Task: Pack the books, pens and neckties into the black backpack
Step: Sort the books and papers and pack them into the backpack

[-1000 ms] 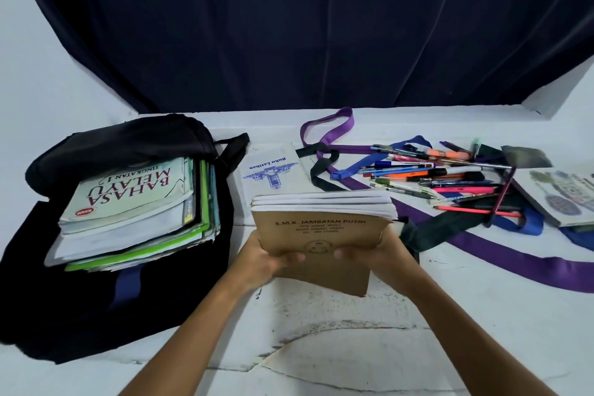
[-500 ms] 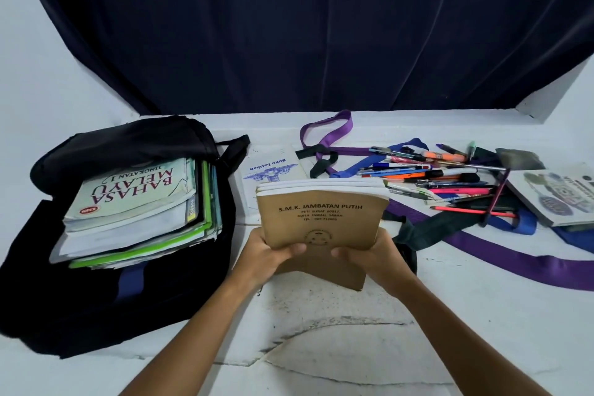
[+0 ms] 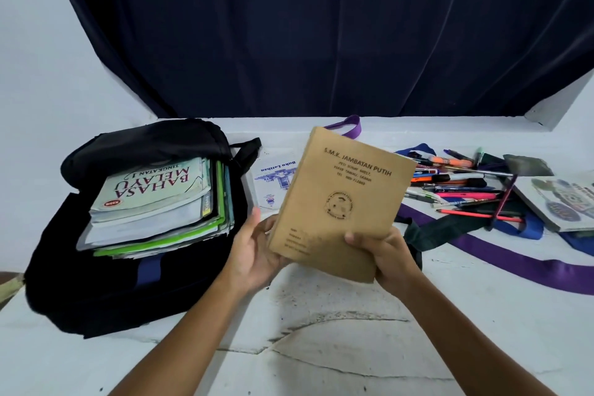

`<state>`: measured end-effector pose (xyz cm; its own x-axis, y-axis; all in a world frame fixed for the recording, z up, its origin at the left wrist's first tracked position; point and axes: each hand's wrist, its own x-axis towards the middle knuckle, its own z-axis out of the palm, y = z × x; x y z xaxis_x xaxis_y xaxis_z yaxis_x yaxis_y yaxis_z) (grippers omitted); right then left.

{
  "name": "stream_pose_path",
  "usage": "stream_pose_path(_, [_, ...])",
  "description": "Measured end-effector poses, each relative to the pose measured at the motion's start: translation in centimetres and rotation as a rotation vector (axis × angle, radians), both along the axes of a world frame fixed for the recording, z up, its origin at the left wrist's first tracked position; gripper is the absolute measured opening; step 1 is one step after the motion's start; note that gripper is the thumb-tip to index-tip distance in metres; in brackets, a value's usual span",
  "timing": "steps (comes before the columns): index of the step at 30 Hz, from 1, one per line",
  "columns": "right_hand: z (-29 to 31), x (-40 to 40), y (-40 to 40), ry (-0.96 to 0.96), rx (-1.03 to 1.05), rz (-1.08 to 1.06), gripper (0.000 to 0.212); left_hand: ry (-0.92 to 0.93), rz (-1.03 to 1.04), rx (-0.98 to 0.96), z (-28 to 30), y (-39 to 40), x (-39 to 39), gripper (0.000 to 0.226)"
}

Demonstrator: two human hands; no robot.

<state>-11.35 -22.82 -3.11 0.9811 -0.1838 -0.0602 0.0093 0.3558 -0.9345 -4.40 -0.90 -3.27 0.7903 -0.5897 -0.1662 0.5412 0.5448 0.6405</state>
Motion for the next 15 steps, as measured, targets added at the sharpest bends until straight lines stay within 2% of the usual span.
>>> stream_pose_path(2, [0.6,0.2,0.4,-0.018,0.059,-0.013,0.047,-0.066,0.022,-0.040,0.2,-1.0,-1.5,0.078])
stream_pose_path(4, [1.0,0.4,1.2,-0.031,0.114,-0.040,0.049,-0.108,0.158,0.072,0.9,-3.0,-2.9,0.087])
stream_pose_path(6, [1.3,0.2,2.1,-0.055,0.107,-0.074,0.047,-0.097,0.344,0.164,1.4,-4.9,-3.6,0.075])
stream_pose_path(8, [1.6,0.1,2.7,-0.108,0.052,-0.096,0.044,-0.032,0.460,0.175,2.0,-5.8,-3.3,0.059])
stream_pose_path(10, [2.3,0.0,2.7,-0.193,0.036,-0.097,0.043,-0.016,0.459,0.138,2.5,-5.7,-2.5,0.052])
stream_pose_path(12, [3.5,-0.2,1.6,-0.258,0.174,-0.060,0.047,-0.048,0.411,0.134,3.3,-4.8,-2.0,0.053])
stream_pose_path(15, [5.2,-0.4,-2.3,-0.150,0.460,0.029,0.079,-0.105,0.340,0.263,4.4,-2.5,-1.1,0.048])
